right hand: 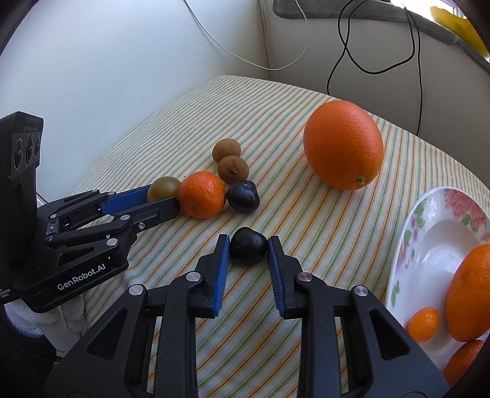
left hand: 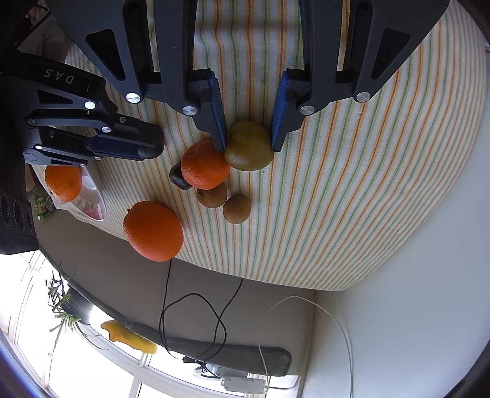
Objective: Organize fruits
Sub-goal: 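Grasp the olive-green fruit with the left gripper while the right gripper grasps a dark plum, then carry the green fruit and dark plum over the plate with both grippers, then open both grippers to drop the green fruit and plum onto the plate, then move both grippers back toward the small tangerine and second dark plum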
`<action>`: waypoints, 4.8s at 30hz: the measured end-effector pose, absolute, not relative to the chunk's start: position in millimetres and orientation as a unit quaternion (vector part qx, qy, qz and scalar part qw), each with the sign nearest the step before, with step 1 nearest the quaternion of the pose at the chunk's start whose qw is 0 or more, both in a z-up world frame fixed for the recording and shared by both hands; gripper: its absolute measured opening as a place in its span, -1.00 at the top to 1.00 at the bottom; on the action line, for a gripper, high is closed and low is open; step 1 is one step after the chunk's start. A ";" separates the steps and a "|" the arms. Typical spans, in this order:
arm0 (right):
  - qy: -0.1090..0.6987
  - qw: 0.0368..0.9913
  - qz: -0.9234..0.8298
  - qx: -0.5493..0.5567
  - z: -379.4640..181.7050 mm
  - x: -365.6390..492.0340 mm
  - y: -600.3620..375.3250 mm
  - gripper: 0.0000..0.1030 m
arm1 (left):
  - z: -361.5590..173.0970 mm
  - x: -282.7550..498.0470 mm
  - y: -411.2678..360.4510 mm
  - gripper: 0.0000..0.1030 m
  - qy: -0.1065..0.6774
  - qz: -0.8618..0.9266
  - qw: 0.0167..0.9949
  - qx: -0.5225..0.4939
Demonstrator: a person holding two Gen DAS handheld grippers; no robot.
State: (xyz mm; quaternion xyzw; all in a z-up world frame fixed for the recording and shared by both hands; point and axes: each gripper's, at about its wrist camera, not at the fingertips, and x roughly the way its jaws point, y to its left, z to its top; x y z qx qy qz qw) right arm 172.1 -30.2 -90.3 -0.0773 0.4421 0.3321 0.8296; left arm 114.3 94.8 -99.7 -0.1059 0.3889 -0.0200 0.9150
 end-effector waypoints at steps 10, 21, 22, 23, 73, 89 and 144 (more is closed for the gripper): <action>0.438 0.832 0.334 -0.067 -83.9 168.5 -38.5 0.50 | -95.3 106.8 95.1 0.50 0.380 -0.017 0.918 -0.110; 0.419 0.841 0.340 -0.041 -63.1 158.0 -68.2 0.50 | -73.7 93.2 87.7 0.50 0.358 -0.024 0.927 -0.112; 0.416 0.843 0.340 -0.040 -60.3 156.2 -72.8 0.50 | -71.5 92.9 85.2 0.50 0.356 -0.027 0.928 -0.111; 0.413 0.844 0.339 -0.039 -57.9 154.8 -76.7 0.50 | -69.1 92.4 82.3 0.50 0.354 -0.030 0.928 -0.111; 0.396 0.877 0.273 -0.010 -43.9 197.2 -182.5 0.50 | -58.8 121.1 -81.1 0.50 0.366 -0.189 0.907 -0.085; 0.399 0.876 0.271 -0.006 -45.3 198.5 -181.5 0.50 | -57.5 119.8 -86.2 0.30 0.366 -0.190 0.908 -0.079; 0.378 0.881 0.285 -0.007 -17.0 179.6 -145.9 -0.44 | -40.9 93.7 -14.1 0.10 0.335 -0.134 0.925 -0.114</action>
